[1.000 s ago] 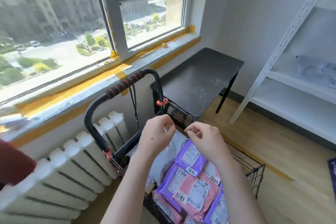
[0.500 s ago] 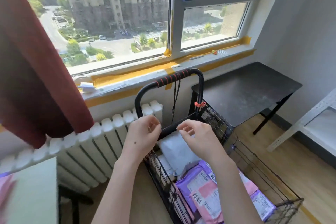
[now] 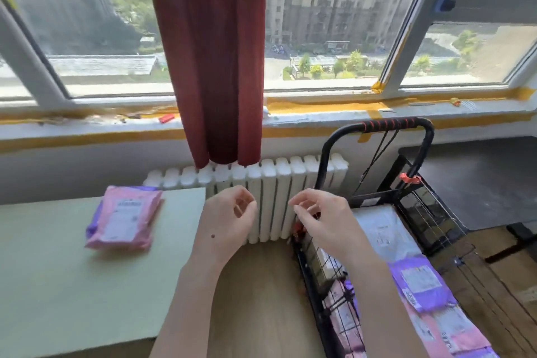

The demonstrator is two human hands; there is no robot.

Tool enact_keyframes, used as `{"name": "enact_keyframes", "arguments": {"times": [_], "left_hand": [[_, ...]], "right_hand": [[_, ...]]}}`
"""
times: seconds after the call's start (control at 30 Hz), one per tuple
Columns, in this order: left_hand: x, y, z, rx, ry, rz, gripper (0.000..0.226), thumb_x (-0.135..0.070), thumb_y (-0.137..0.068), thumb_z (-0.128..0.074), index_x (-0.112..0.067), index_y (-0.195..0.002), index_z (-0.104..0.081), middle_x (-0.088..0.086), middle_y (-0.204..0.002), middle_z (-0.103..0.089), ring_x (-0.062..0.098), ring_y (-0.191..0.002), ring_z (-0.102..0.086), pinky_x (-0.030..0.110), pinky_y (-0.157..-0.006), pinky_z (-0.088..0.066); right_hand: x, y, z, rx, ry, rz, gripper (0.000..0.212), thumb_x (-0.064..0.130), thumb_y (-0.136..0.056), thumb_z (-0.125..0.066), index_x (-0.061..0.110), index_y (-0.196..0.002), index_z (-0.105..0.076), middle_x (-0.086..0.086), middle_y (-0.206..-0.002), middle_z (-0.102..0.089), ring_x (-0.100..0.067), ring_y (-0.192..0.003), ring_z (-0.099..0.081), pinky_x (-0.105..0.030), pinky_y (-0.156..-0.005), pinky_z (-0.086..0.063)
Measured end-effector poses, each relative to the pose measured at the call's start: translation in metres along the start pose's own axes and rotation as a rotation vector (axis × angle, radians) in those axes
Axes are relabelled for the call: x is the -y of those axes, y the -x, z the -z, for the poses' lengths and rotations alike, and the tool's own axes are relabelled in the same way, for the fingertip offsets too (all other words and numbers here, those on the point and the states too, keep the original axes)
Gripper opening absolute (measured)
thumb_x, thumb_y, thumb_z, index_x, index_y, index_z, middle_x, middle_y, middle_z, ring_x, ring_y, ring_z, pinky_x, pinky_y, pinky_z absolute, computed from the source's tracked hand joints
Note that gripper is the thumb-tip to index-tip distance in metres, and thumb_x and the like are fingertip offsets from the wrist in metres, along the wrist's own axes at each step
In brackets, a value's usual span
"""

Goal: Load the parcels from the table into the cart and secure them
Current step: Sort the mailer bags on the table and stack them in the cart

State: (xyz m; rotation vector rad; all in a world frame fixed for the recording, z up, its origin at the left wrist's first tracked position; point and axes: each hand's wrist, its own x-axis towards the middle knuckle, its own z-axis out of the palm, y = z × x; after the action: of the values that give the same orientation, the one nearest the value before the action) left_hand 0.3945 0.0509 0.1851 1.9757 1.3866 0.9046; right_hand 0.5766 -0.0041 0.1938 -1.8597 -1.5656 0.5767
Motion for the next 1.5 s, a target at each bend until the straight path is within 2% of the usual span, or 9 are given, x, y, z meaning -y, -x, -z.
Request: {"name": "enact_keyframes", "arguments": {"times": [0.1,0.33,0.47,0.57,0.8,0.9,1.1,1.37,1.5], "left_hand": [[0.024,0.023,0.034,-0.053,-0.013,0.043,0.011,-0.014,-0.087,-0.065,-0.021,-0.079,-0.063,-0.008,-0.070,-0.062,0.005,-0.064,-0.056,0.010,-0.057,-0.040],[0.075,0.073,0.103,-0.162,-0.069,0.137,0.007,-0.018,-0.089,-0.064,-0.020,-0.083,-0.062,-0.011,-0.074,-0.060,0.002,-0.069,-0.057,0.007,-0.059,-0.044],[0.100,0.085,0.130,-0.247,-0.050,0.222,0.014,-0.014,-0.088,-0.065,-0.018,-0.075,-0.060,-0.008,-0.069,-0.058,0.003,-0.063,-0.054,0.004,-0.057,-0.038],[0.123,0.083,0.141,-0.278,-0.048,0.289,0.015,-0.016,-0.087,-0.066,-0.017,-0.073,-0.060,-0.010,-0.066,-0.057,0.002,-0.059,-0.052,0.006,-0.055,-0.037],[0.176,0.051,0.157,-0.338,-0.057,0.461,0.009,-0.014,-0.085,-0.063,-0.012,-0.077,-0.065,-0.004,-0.070,-0.064,0.004,-0.060,-0.054,0.009,-0.055,-0.038],[0.196,0.030,0.159,-0.333,-0.072,0.517,0.008,-0.014,-0.084,-0.062,-0.012,-0.077,-0.066,-0.003,-0.070,-0.064,0.007,-0.060,-0.054,0.008,-0.055,-0.037],[0.232,0.005,0.152,-0.345,0.072,0.646,0.008,-0.012,-0.084,-0.064,-0.013,-0.076,-0.066,-0.010,-0.064,-0.059,0.002,-0.057,-0.052,0.011,-0.056,-0.039],[0.290,-0.031,0.150,-0.287,0.053,0.734,0.003,-0.011,-0.081,-0.066,-0.011,-0.080,-0.068,-0.007,-0.068,-0.062,0.009,-0.063,-0.055,0.007,-0.057,-0.039],[0.326,-0.055,0.151,-0.205,0.025,0.749,0.007,-0.007,-0.079,-0.063,-0.013,-0.081,-0.067,-0.004,-0.073,-0.063,0.014,-0.070,-0.058,0.017,-0.061,-0.042]], "right_hand": [[0.028,0.010,-0.031,0.042,-0.009,0.050,0.014,0.023,-0.094,-0.058,0.030,-0.098,-0.069,0.012,-0.086,-0.063,0.002,-0.076,-0.059,-0.012,-0.065,-0.049],[0.091,0.020,-0.101,0.190,-0.039,0.152,0.016,0.024,-0.095,-0.057,0.030,-0.100,-0.070,0.015,-0.090,-0.063,-0.001,-0.082,-0.059,-0.021,-0.070,-0.054],[0.115,0.007,-0.141,0.301,-0.112,0.170,0.014,0.023,-0.093,-0.060,0.032,-0.093,-0.071,0.019,-0.088,-0.066,0.001,-0.082,-0.060,-0.014,-0.069,-0.049],[0.126,-0.008,-0.169,0.372,-0.155,0.171,0.015,0.021,-0.092,-0.061,0.031,-0.090,-0.072,0.015,-0.088,-0.068,-0.003,-0.083,-0.062,-0.017,-0.070,-0.049],[0.136,-0.063,-0.227,0.502,-0.168,0.177,0.015,0.017,-0.090,-0.061,0.023,-0.096,-0.074,0.004,-0.087,-0.069,-0.011,-0.081,-0.064,-0.014,-0.066,-0.045],[0.132,-0.086,-0.244,0.554,-0.156,0.158,0.015,0.016,-0.090,-0.061,0.021,-0.097,-0.074,0.005,-0.086,-0.068,-0.014,-0.084,-0.066,-0.020,-0.072,-0.049],[0.117,-0.121,-0.269,0.593,-0.123,0.147,0.023,0.004,-0.088,-0.058,0.020,-0.093,-0.073,0.017,-0.078,-0.062,-0.011,-0.080,-0.063,-0.004,-0.056,-0.038],[0.109,-0.157,-0.322,0.624,-0.146,0.024,0.021,0.003,-0.084,-0.062,0.017,-0.096,-0.072,0.010,-0.082,-0.065,-0.008,-0.074,-0.062,-0.004,-0.055,-0.040],[0.107,-0.172,-0.356,0.612,-0.136,-0.054,0.025,0.007,-0.083,-0.066,0.020,-0.104,-0.069,0.000,-0.099,-0.067,-0.012,-0.082,-0.064,-0.011,-0.063,-0.044]]}}
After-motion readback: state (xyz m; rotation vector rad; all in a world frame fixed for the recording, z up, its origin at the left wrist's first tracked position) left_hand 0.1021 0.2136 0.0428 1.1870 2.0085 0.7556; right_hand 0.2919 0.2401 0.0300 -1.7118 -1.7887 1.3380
